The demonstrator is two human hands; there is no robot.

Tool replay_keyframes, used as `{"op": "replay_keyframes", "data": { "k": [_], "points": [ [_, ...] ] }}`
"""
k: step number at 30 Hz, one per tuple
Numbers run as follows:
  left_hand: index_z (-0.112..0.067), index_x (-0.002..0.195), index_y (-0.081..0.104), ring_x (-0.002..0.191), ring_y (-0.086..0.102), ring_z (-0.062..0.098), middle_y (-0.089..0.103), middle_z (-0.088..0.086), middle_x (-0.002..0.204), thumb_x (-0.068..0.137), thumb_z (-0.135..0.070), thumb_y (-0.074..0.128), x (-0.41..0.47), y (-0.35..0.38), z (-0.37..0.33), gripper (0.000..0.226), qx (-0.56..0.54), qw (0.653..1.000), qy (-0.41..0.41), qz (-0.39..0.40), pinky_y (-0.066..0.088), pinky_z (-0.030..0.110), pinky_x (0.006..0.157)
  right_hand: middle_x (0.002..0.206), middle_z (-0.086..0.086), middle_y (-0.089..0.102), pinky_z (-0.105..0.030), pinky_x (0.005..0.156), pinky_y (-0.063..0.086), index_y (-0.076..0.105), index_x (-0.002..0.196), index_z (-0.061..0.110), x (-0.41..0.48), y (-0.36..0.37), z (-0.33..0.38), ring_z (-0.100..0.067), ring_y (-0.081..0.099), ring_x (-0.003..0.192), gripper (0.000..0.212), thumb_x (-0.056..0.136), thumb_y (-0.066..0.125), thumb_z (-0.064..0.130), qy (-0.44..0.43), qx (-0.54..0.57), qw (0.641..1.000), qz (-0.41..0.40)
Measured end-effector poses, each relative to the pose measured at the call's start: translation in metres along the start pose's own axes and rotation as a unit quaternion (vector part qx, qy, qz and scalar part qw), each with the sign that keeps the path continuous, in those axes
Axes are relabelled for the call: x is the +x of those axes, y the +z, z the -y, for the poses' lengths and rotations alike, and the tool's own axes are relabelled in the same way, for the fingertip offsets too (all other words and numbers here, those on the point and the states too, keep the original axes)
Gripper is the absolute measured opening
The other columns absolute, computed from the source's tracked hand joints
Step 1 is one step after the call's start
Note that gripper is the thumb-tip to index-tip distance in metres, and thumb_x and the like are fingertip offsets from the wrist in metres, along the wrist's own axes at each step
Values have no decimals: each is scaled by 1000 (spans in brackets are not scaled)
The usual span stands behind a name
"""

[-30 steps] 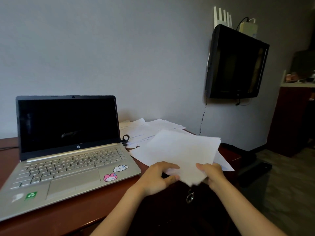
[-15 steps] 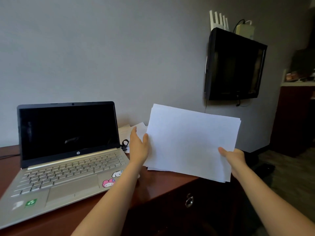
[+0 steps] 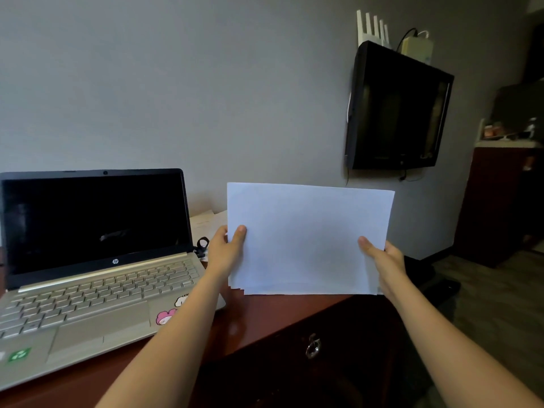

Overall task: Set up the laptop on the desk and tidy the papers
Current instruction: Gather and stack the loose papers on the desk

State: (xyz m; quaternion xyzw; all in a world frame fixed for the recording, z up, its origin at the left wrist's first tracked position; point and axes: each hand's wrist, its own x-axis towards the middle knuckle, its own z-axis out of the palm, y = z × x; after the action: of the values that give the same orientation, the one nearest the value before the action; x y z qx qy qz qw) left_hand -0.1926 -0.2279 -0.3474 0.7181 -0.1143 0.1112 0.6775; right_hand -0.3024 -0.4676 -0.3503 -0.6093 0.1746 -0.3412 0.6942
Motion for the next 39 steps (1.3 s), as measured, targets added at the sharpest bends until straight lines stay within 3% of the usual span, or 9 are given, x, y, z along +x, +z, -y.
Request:
{"op": "replay_keyframes", "data": {
  "k": [8,13,17,20,23,26,31,35,39],
  "points": [
    [-5,126,49,103,58,25,59,12,120,95,-14,52,0,-6,6,33,0,999,-19,38,48,33,85,115,-14,61,-31,81,43,57,120,0,1,6,-4,-25,58,95,30,93,57,13,-12,-41,999,-2],
    [-3,128,46,97,52,24,58,16,122,91,-1,48,-3,-6,9,37,92,995,-19,36,34,23,76,123,-17,59,-33,86,41,57,122,-2,2,10,-5,-31,55,108,29,96,48,8,-25,-136,990,-15],
    [-6,144,24,123,44,29,43,14,135,88,4,49,-1,-13,0,62,113,993,37,-24,35,28,92,119,-18,62,-42,92,46,62,112,3,2,17,4,-34,58,106,24,94,48,11,-24,-157,987,-28],
    [-8,146,23,136,28,27,31,12,145,78,9,50,-6,-26,-4,75,251,952,177,2,24,27,107,117,-14,62,-37,88,46,61,112,5,-2,29,11,-26,56,95,22,94,48,8,-9,-114,993,-36],
    [-22,148,21,141,21,26,23,8,151,74,6,49,-18,-38,-7,83,405,864,267,131,18,29,111,115,-9,59,-36,88,44,57,120,-1,-9,47,13,-25,55,98,28,95,47,5,9,-72,997,-33],
    [-28,148,20,143,15,21,18,6,155,78,0,48,-25,-48,-6,80,487,795,319,170,14,29,112,125,-16,57,-34,83,42,55,121,-2,-18,67,13,-23,51,95,29,94,49,5,32,-62,997,-19],
    [-29,147,26,143,18,21,20,5,155,83,2,45,-25,-75,-6,73,514,766,362,133,15,30,111,138,-15,45,-44,102,37,38,137,-2,-40,105,18,-33,48,122,42,97,47,5,66,-51,995,47],
    [-25,142,39,136,34,27,33,11,150,77,12,42,-32,-106,-2,75,526,756,370,124,27,35,106,131,-21,52,-46,91,44,46,129,-2,-56,130,18,-39,52,118,34,96,47,4,93,-37,992,81],
    [-24,118,52,92,68,31,67,12,109,48,10,51,-37,-139,9,78,534,730,417,88,54,39,71,130,-20,54,-41,85,43,49,128,-3,-74,156,17,-39,53,118,34,95,49,2,112,-35,986,116]
  ]
}}
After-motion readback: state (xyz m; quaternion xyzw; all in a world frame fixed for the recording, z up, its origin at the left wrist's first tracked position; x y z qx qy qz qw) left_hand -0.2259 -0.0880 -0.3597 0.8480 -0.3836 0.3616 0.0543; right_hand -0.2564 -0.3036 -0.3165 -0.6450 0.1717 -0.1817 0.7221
